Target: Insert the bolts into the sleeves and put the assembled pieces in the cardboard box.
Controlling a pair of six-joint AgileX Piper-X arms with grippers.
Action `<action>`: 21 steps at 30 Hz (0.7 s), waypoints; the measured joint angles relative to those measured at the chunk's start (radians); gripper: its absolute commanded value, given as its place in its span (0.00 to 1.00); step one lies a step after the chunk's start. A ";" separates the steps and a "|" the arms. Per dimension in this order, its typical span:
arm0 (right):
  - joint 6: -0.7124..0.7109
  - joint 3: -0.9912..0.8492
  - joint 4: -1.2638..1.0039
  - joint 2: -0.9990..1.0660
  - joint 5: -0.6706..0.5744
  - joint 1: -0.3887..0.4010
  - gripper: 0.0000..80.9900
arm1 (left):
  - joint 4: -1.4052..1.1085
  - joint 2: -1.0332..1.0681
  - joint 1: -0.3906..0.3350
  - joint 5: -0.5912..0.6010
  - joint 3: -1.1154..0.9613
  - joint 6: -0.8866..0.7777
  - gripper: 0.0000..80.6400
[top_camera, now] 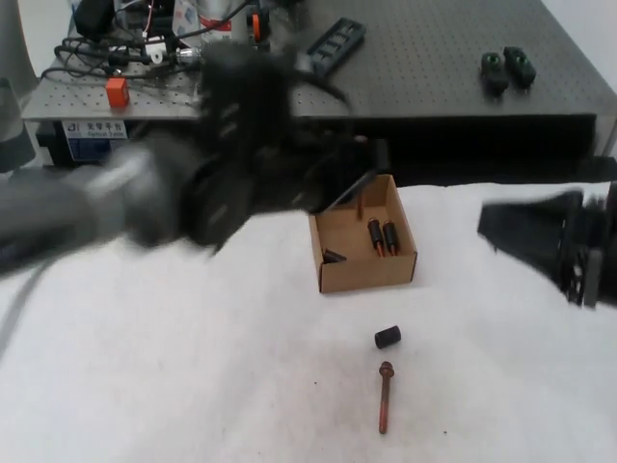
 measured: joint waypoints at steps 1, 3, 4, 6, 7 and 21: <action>-0.017 0.000 0.044 0.000 0.035 -0.011 0.41 | 0.012 0.000 0.000 -0.012 -0.015 0.008 0.01; -0.042 0.000 0.101 0.000 0.069 -0.013 0.41 | 0.134 0.129 0.000 -0.042 -0.159 0.032 0.01; -0.076 0.000 0.135 0.000 0.121 -0.013 0.41 | 0.194 0.196 0.000 -0.058 -0.242 0.050 0.01; -0.103 0.000 0.232 -0.002 0.169 -0.013 0.41 | 0.303 0.313 0.000 -0.089 -0.404 0.087 0.01; -0.122 0.000 0.269 -0.002 0.208 -0.013 0.41 | 0.409 0.427 0.000 -0.126 -0.550 0.117 0.01; -0.167 0.000 0.310 0.039 0.376 -0.013 0.41 | 0.692 0.733 0.000 -0.211 -0.942 0.201 0.35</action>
